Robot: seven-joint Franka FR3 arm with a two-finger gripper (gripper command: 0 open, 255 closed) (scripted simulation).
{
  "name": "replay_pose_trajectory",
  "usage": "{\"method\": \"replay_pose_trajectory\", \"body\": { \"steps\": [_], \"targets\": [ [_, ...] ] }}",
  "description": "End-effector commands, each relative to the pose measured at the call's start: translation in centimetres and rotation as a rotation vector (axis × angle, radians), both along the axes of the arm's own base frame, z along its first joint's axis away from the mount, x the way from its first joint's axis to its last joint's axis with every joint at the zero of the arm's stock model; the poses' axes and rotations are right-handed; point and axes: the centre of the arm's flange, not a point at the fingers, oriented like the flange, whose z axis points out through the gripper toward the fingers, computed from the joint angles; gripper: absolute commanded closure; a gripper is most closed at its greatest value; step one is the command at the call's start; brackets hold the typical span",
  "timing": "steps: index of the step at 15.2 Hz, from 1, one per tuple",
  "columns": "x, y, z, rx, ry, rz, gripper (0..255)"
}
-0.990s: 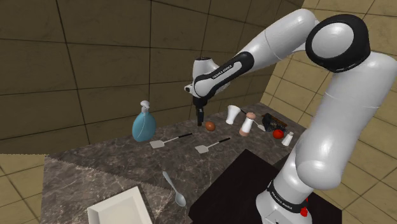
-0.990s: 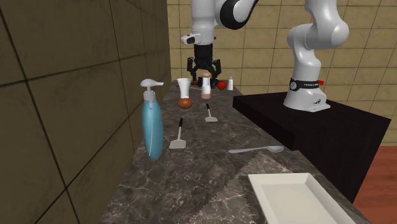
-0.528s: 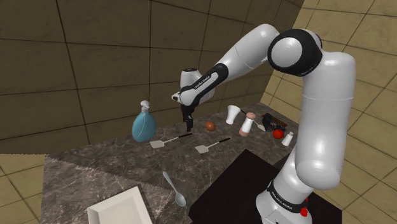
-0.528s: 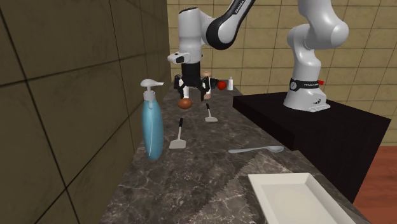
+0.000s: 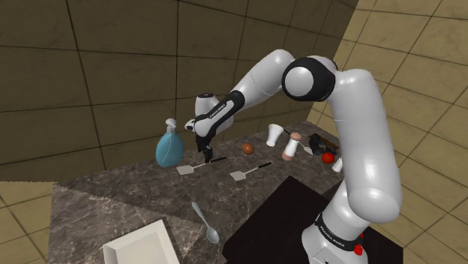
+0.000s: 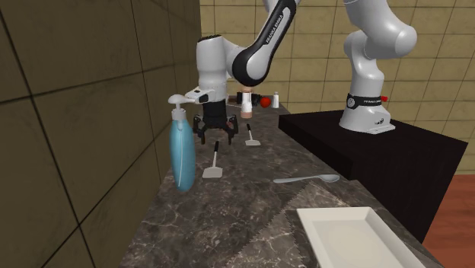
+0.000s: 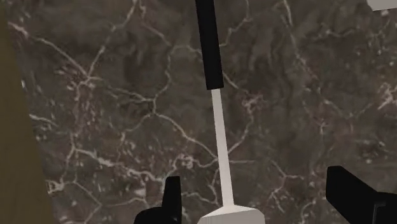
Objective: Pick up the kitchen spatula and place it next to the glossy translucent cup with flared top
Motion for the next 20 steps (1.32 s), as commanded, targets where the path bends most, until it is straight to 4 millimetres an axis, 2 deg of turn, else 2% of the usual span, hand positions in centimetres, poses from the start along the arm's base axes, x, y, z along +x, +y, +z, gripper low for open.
{"method": "replay_pose_trajectory", "body": {
  "steps": [1,9,17,18,20],
  "targets": [
    [1.2,1.3,-1.9,0.011,0.000,0.061,0],
    [1.2,1.2,-6.1,0.012,0.000,0.067,0],
    [1.2,1.2,-6.1,0.012,0.000,0.067,0],
    [1.2,1.2,-6.1,0.012,0.000,0.067,255],
    [1.2,1.2,-6.0,0.012,0.000,0.067,255]
  ]
}}
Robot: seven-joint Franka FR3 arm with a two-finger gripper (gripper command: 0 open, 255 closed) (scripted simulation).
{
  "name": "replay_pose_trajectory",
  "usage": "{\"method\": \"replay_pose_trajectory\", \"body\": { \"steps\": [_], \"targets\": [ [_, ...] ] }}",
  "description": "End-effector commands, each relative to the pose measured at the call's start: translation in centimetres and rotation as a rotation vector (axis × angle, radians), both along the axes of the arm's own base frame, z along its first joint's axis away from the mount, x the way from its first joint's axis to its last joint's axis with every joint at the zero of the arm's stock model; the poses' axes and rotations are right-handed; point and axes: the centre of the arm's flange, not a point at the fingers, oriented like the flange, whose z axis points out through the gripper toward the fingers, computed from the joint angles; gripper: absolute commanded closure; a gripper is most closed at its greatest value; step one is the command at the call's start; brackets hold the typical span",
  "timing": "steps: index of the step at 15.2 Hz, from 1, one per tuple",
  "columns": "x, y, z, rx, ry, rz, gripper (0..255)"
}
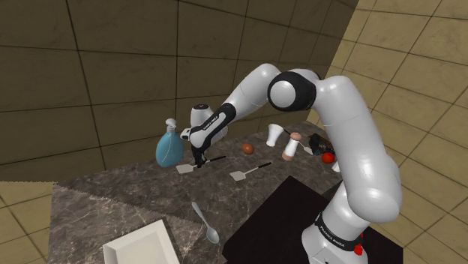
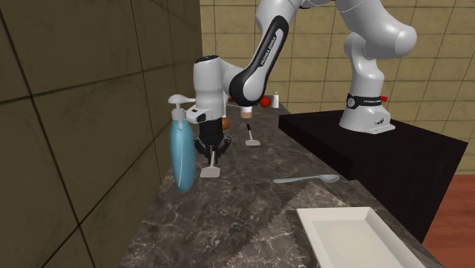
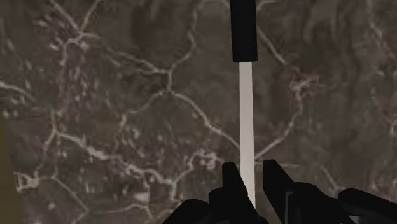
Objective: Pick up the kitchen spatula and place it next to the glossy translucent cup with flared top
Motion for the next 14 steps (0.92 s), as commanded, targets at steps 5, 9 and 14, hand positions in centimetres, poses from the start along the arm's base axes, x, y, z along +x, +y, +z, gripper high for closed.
{"method": "replay_pose_trajectory", "body": {
  "steps": [5,9,14],
  "targets": [
    [-0.5,-0.1,-0.6,0.000,0.014,0.001,255],
    [-0.4,0.1,0.5,0.000,0.013,0.001,255],
    [-0.4,0.1,3.1,0.000,0.013,0.001,255]
  ]
}}
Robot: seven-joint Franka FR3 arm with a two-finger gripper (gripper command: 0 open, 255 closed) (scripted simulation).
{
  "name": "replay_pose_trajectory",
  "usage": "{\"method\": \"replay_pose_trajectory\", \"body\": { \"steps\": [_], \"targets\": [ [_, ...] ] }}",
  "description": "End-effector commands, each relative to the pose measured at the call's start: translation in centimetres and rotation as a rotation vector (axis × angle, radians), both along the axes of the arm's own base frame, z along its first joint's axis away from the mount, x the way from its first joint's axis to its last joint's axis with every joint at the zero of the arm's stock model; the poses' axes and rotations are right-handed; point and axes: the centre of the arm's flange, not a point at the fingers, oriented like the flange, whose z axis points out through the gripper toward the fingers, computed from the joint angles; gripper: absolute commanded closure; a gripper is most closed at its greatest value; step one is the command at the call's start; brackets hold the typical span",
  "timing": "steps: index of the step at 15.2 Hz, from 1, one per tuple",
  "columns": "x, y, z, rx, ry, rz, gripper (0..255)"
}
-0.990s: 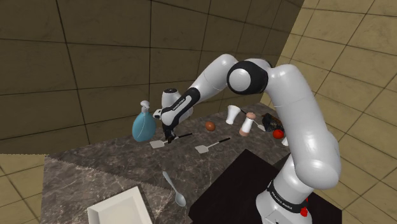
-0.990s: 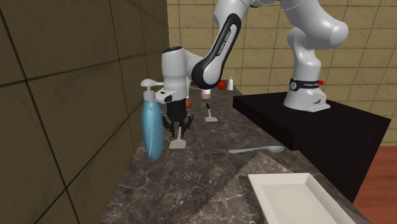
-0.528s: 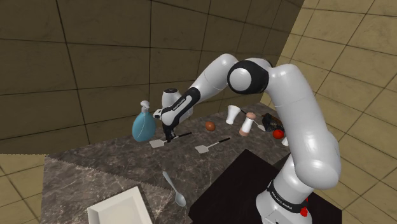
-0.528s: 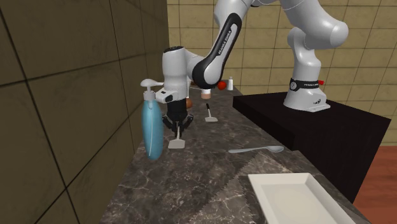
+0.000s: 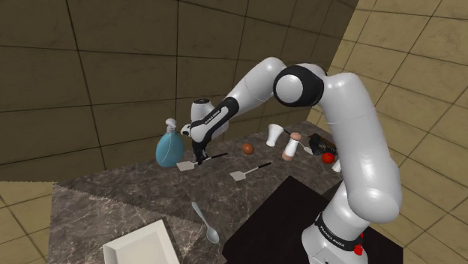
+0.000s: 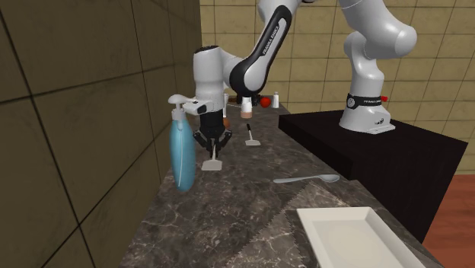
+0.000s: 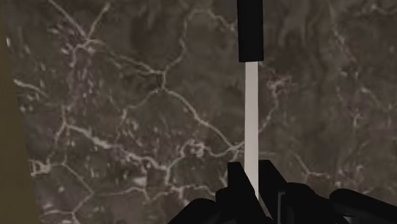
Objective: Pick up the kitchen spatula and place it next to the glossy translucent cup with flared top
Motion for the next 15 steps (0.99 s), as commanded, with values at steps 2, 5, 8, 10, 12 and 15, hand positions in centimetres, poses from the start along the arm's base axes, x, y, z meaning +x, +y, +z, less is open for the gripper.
{"method": "replay_pose_trajectory", "body": {
  "steps": [2,5,8,10,12,15],
  "targets": [
    [0.0,-0.1,1.6,0.000,0.000,0.000,255],
    [0.0,-0.1,3.1,0.000,0.000,0.000,255],
    [0.0,-0.1,4.7,0.000,0.000,0.000,255],
    [0.0,-0.1,5.8,0.000,0.000,0.000,255],
    [0.0,-0.1,6.8,0.000,0.000,0.000,255],
    [0.0,-0.1,8.4,0.000,0.000,0.000,255]
  ]
}}
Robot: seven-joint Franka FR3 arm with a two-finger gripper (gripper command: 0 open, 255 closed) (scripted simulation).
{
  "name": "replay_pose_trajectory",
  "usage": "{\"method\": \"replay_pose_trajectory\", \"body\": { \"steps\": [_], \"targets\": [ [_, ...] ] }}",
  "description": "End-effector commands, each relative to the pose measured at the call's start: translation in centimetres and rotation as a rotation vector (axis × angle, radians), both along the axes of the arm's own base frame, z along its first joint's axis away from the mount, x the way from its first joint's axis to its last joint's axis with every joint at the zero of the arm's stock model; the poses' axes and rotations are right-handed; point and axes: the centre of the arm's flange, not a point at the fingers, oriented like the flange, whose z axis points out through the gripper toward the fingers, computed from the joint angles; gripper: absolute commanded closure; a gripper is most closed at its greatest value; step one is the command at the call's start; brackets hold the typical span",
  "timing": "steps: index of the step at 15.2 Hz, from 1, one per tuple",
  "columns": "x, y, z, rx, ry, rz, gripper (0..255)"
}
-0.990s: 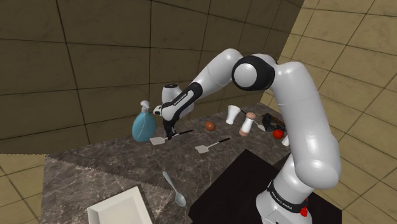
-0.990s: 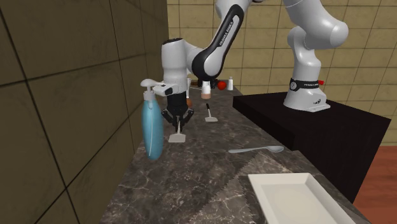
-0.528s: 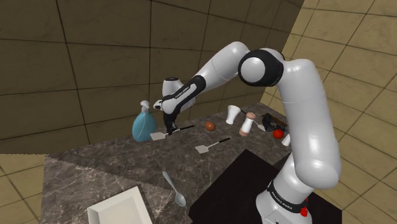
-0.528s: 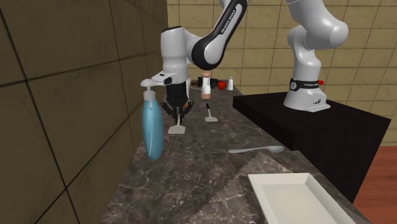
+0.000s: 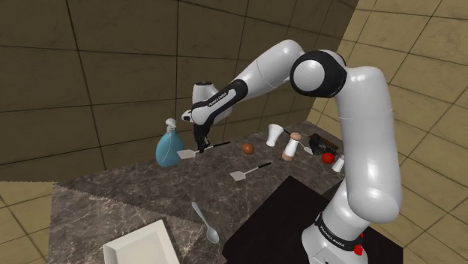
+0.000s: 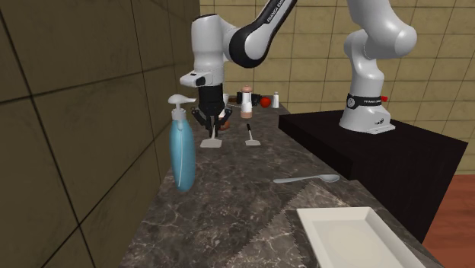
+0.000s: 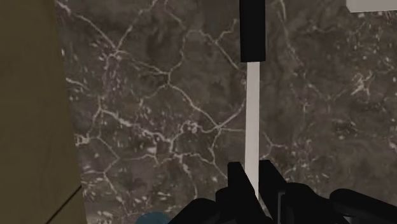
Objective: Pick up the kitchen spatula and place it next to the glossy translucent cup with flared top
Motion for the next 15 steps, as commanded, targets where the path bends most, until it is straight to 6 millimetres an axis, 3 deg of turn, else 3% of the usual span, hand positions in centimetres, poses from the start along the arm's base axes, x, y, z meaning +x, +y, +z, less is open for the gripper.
{"method": "replay_pose_trajectory", "body": {
  "steps": [1,15],
  "targets": [
    [0.1,0.0,1.1,0.000,0.000,0.000,255],
    [0.1,0.0,8.5,0.000,0.000,0.000,255]
  ]
}}
